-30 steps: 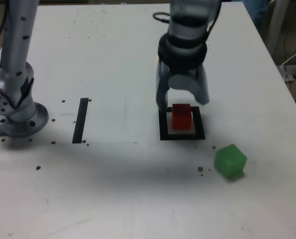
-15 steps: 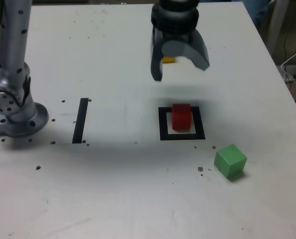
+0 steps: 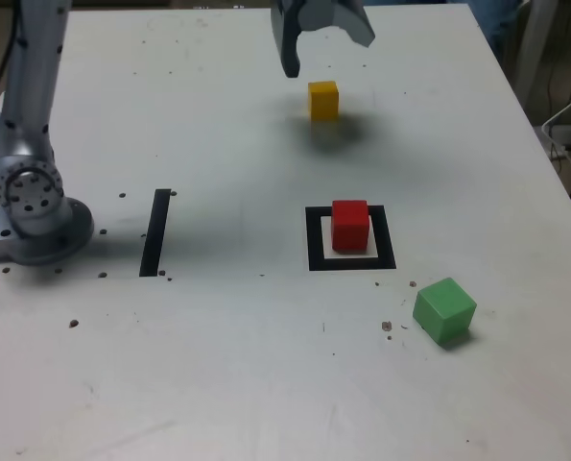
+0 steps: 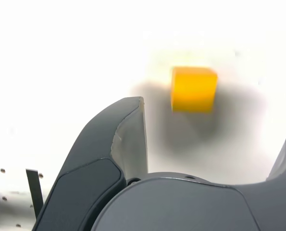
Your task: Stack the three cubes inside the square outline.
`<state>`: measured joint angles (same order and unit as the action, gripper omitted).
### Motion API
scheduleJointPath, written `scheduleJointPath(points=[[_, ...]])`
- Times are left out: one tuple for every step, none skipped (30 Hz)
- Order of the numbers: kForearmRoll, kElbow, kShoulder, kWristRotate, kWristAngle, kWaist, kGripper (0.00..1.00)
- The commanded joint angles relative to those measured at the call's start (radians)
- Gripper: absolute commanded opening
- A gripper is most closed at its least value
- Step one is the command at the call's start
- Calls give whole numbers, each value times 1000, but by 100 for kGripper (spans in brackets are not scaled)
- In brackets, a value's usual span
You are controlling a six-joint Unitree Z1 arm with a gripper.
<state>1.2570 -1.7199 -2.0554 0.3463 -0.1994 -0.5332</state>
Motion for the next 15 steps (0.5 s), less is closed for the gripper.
scheduleJointPath(points=[[0, -9, -32, 11, -10, -15, 95], [-2, -10, -47, 15, -17, -19, 94], [-4, -10, -54, 17, -22, -20, 94], [-6, -10, -60, 17, -26, -20, 94], [-9, -11, -66, 17, -30, -19, 93], [-12, -12, -71, 17, -31, -17, 93], [-15, -14, -76, 17, -31, -16, 93], [-18, -17, -82, 18, -31, -14, 93], [-22, -20, -89, 20, -30, -13, 93], [-24, -24, -95, 22, -29, -11, 93], [-27, -28, -103, 24, -29, -11, 93], [-29, -32, -110, 27, -28, -10, 93], [-31, -37, -118, 31, -28, -11, 93], [-32, -40, -126, 34, -28, -11, 93], [-34, -44, -133, 37, -27, -12, 93]])
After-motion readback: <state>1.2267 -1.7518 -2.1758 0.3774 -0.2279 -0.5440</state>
